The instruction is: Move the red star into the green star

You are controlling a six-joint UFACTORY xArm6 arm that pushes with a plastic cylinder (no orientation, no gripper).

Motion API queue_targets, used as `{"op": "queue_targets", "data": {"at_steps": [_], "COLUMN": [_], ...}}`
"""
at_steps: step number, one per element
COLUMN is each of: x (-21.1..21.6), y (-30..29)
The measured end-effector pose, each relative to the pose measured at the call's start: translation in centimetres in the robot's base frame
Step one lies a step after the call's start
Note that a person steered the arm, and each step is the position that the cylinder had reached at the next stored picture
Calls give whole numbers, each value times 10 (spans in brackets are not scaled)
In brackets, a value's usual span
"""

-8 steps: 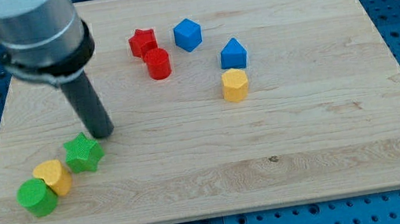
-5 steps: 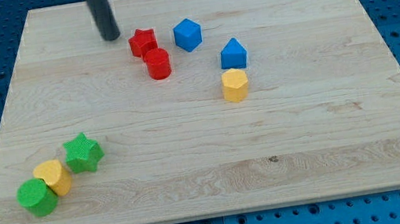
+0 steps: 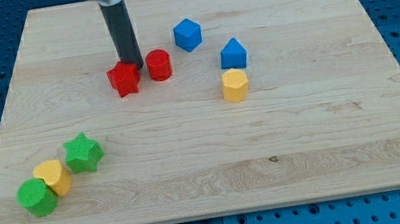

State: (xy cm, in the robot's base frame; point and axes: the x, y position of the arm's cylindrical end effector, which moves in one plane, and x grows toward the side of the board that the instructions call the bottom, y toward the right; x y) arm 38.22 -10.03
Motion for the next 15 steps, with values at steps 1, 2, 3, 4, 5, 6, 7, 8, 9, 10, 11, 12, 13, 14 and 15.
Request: {"op": "queue_targets", "data": {"at_steps": [1, 2, 3, 4, 5, 6, 7, 8, 9, 10, 11, 12, 13, 14, 15], "x": [29, 55, 77, 96, 108, 118, 117, 93, 84, 84, 69, 64, 58, 44, 30], "y": [0, 0, 0, -1, -3, -7, -7, -13, -24, -31, -35, -43, -72, -87, -97]}}
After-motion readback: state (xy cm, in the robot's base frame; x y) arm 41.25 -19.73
